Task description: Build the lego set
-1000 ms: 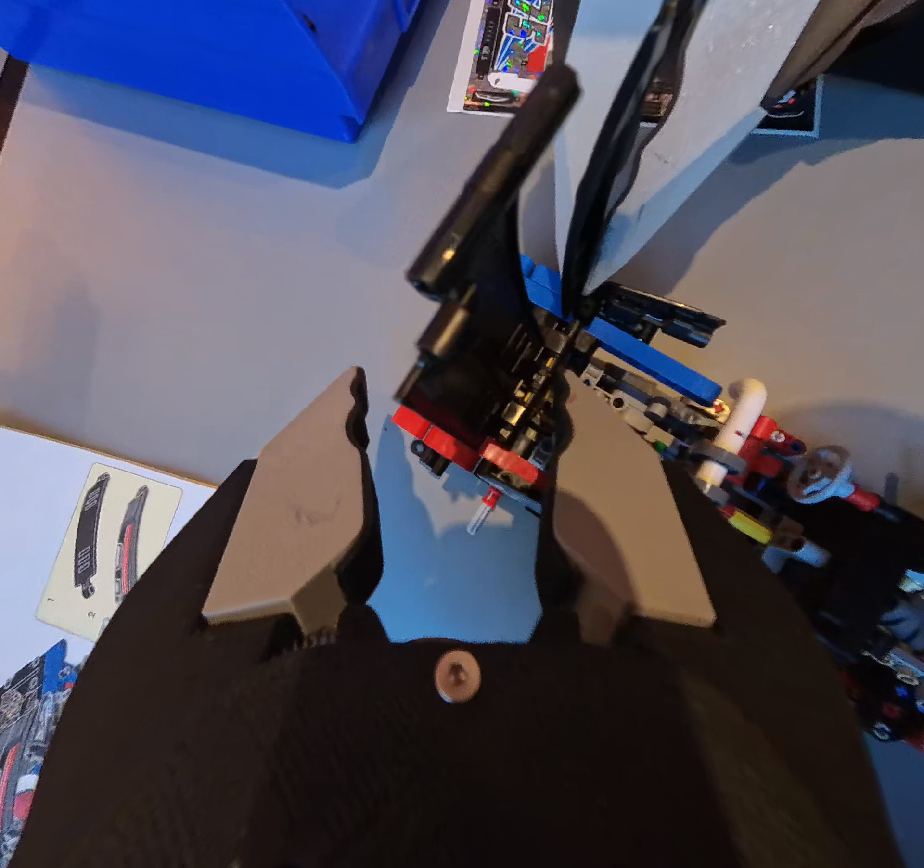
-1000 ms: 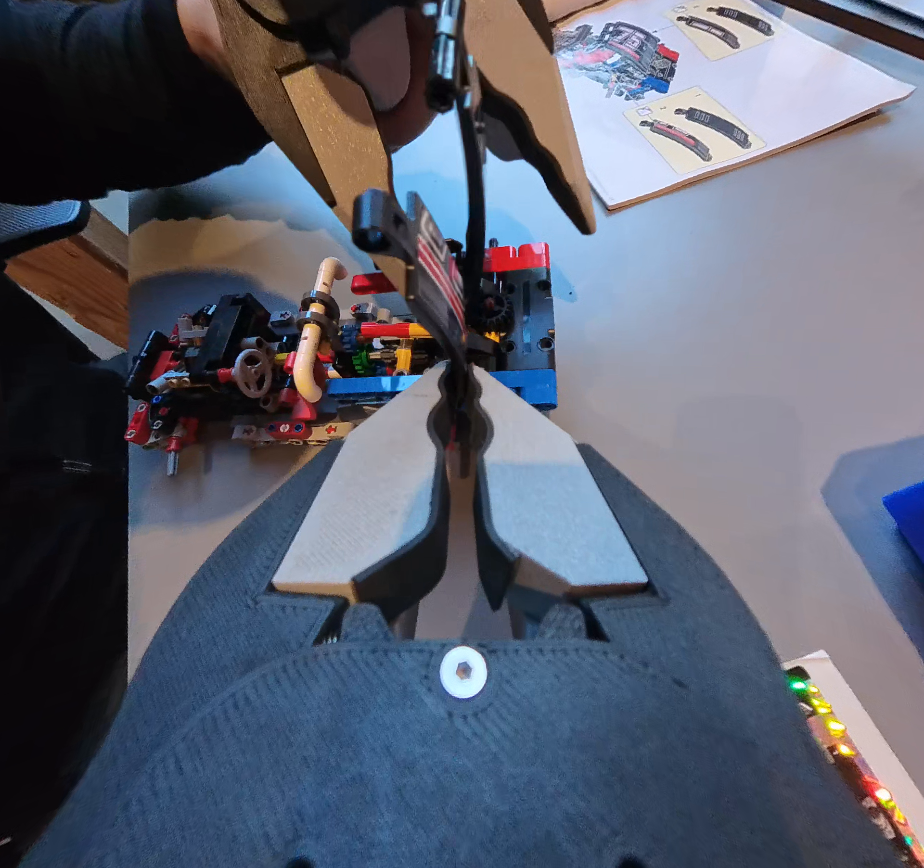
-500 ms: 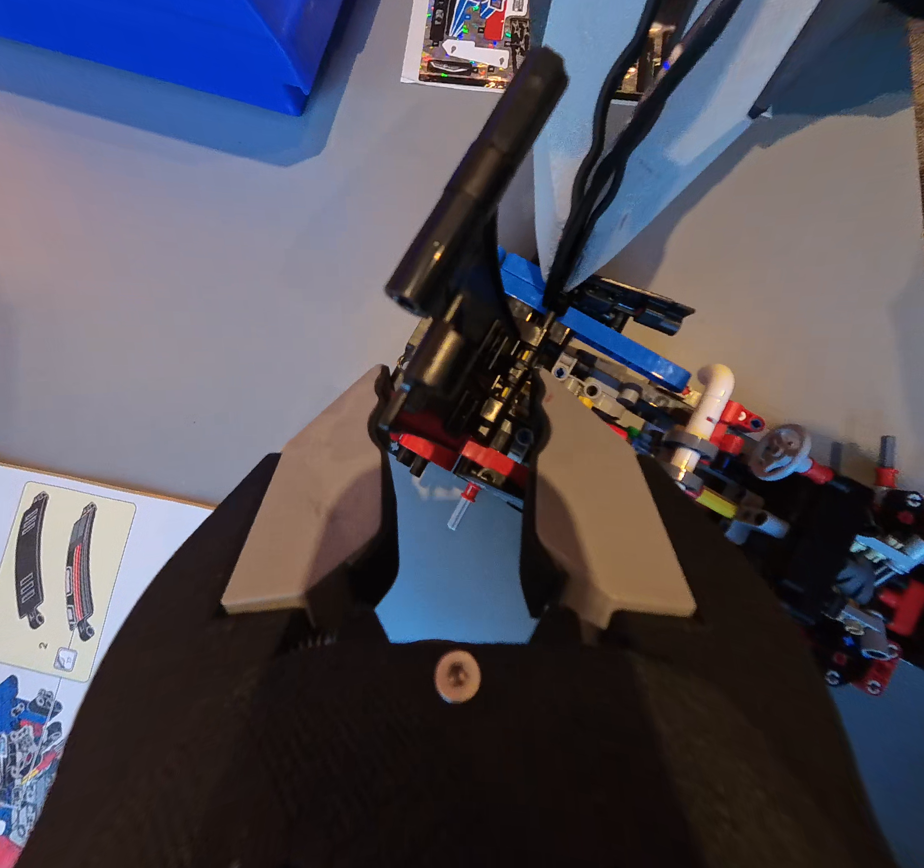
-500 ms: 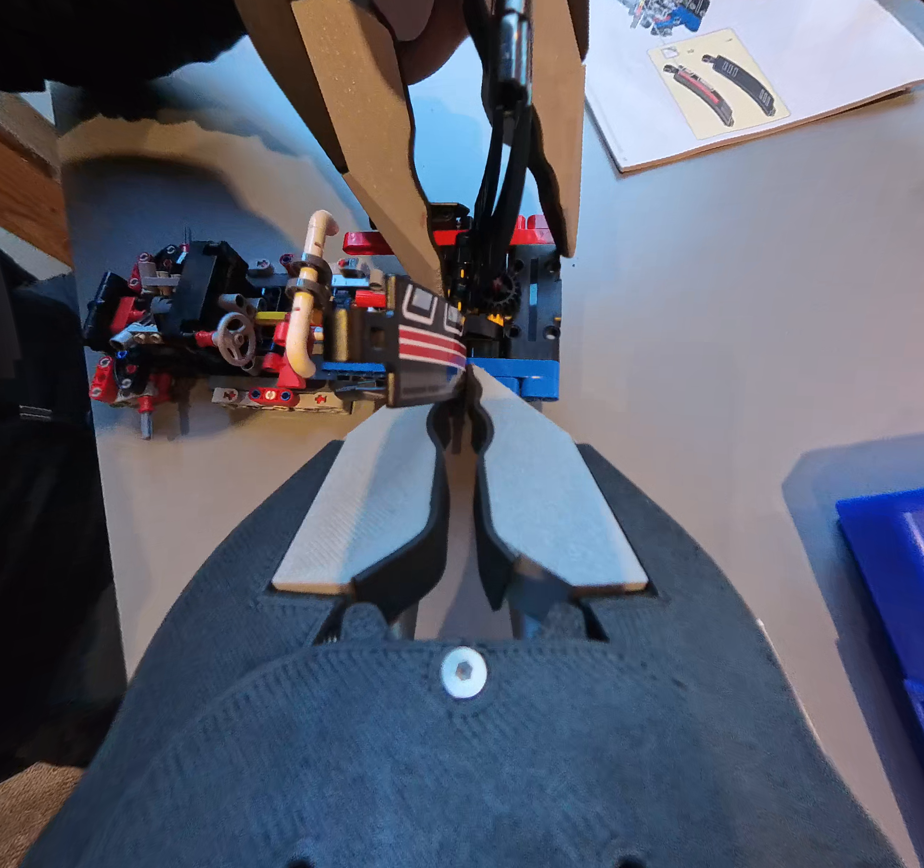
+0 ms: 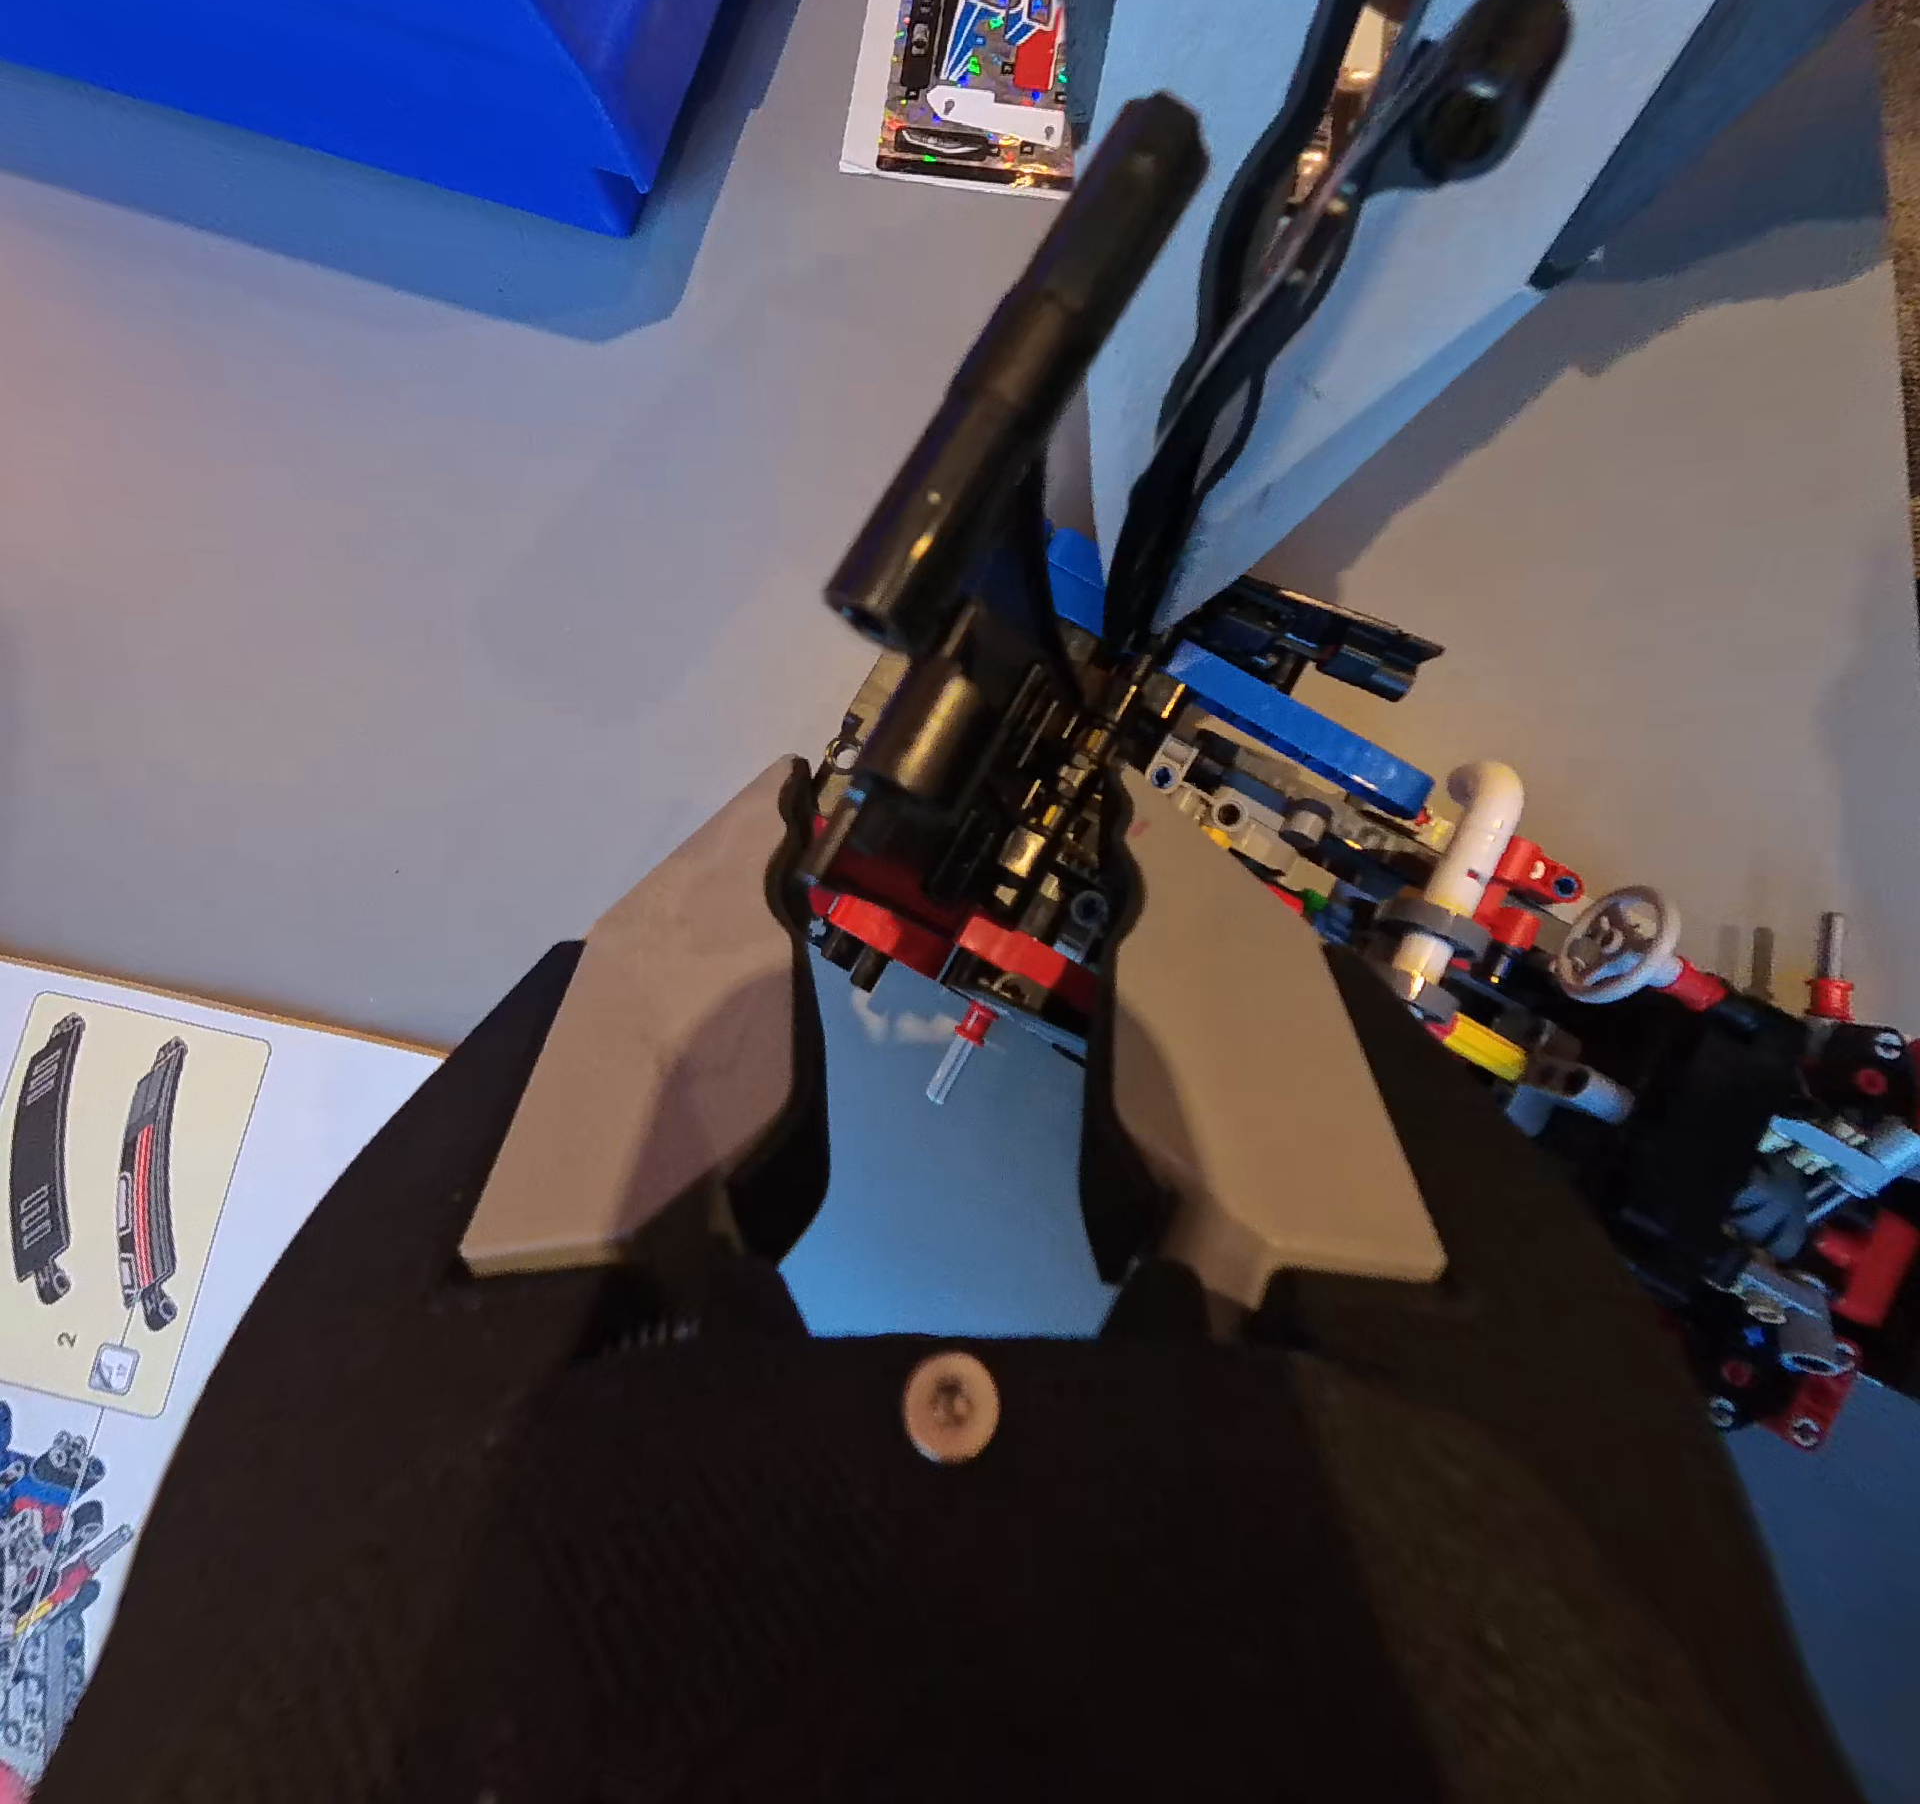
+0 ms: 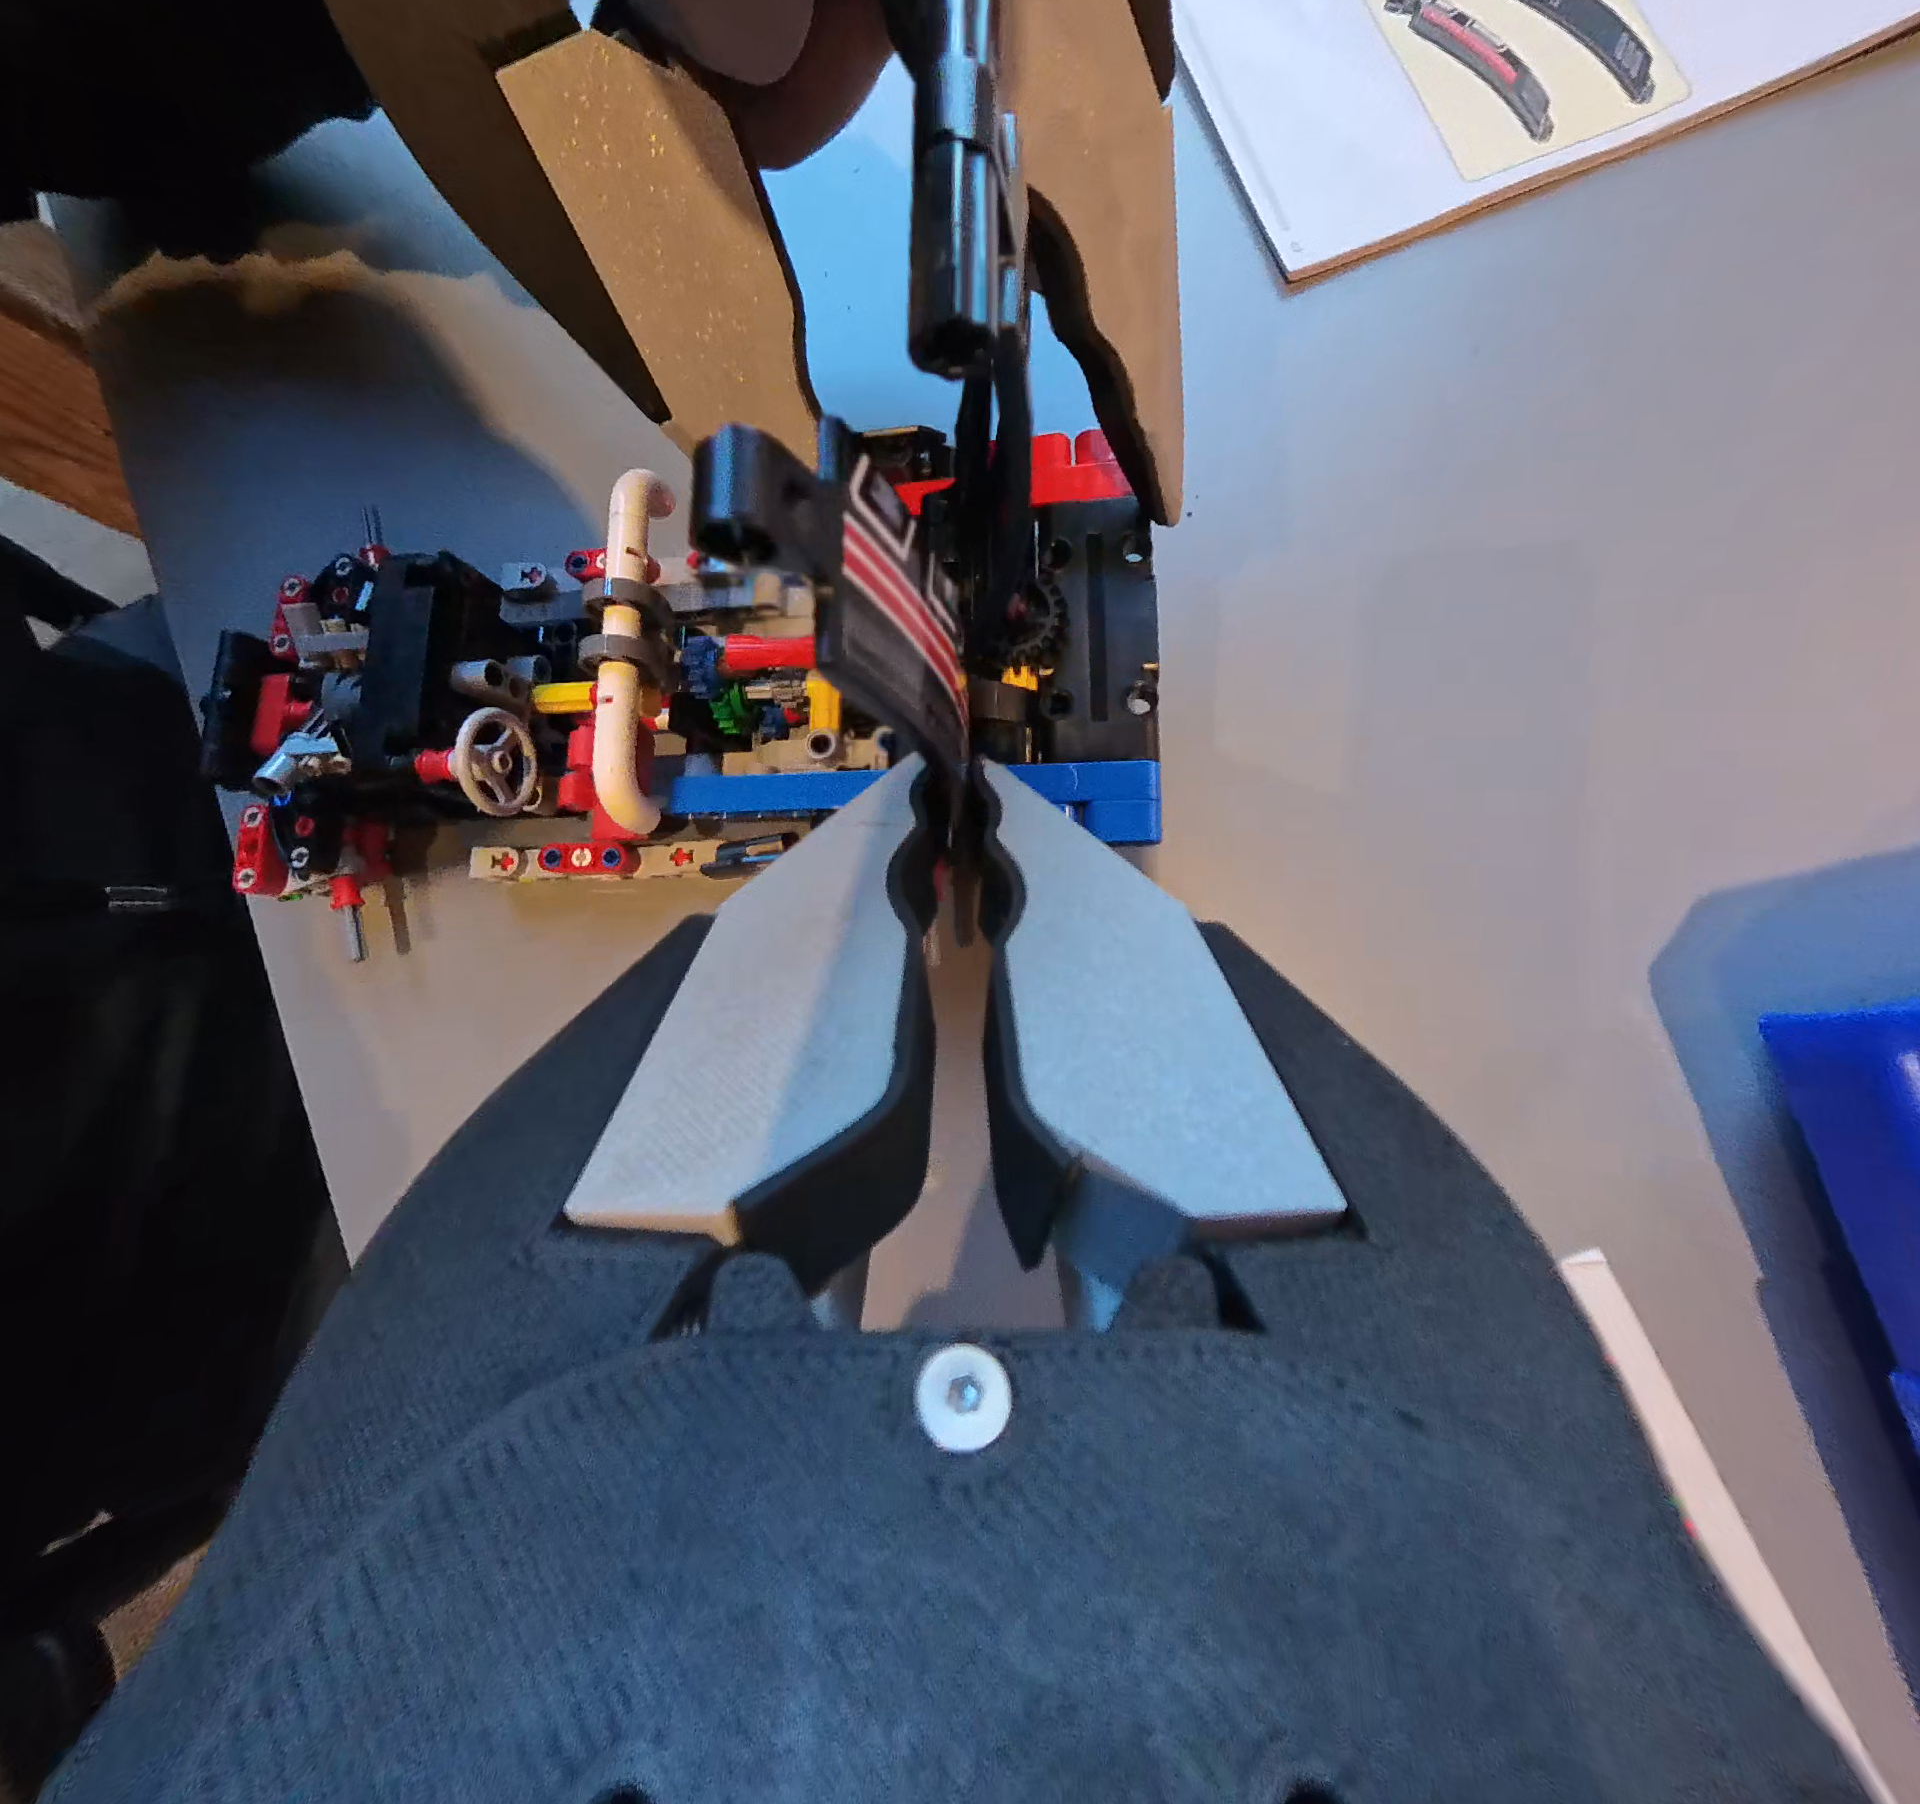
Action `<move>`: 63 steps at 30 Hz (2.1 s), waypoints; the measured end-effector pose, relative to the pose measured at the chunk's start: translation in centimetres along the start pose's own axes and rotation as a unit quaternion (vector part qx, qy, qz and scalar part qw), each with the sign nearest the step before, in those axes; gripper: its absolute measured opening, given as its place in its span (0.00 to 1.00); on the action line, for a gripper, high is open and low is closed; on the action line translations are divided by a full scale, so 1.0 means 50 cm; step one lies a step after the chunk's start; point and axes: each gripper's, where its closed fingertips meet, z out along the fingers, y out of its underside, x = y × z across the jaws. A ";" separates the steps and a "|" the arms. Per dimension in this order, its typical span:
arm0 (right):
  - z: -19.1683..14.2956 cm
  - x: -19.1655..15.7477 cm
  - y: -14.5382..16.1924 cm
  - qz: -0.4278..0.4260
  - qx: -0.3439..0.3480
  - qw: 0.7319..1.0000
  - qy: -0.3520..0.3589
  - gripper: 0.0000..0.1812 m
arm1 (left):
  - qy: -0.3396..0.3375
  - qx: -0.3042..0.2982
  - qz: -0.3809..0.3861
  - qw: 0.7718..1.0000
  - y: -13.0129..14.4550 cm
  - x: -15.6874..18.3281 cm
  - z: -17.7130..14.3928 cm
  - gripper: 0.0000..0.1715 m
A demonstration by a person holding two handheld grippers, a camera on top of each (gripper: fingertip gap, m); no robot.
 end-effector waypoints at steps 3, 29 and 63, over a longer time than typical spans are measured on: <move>-0.001 -0.001 0.000 0.005 0.027 1.000 0.008 0.00 | 0.001 0.002 -0.001 1.000 0.000 0.000 0.000 0.31; 0.010 -0.006 0.006 0.001 0.047 0.999 -0.013 0.01 | -0.009 0.003 -0.003 1.000 0.002 -0.003 -0.002 0.30; 0.014 0.009 -0.003 -0.184 0.043 0.982 0.007 0.01 | 0.003 0.047 0.002 0.999 0.005 -0.014 -0.006 0.28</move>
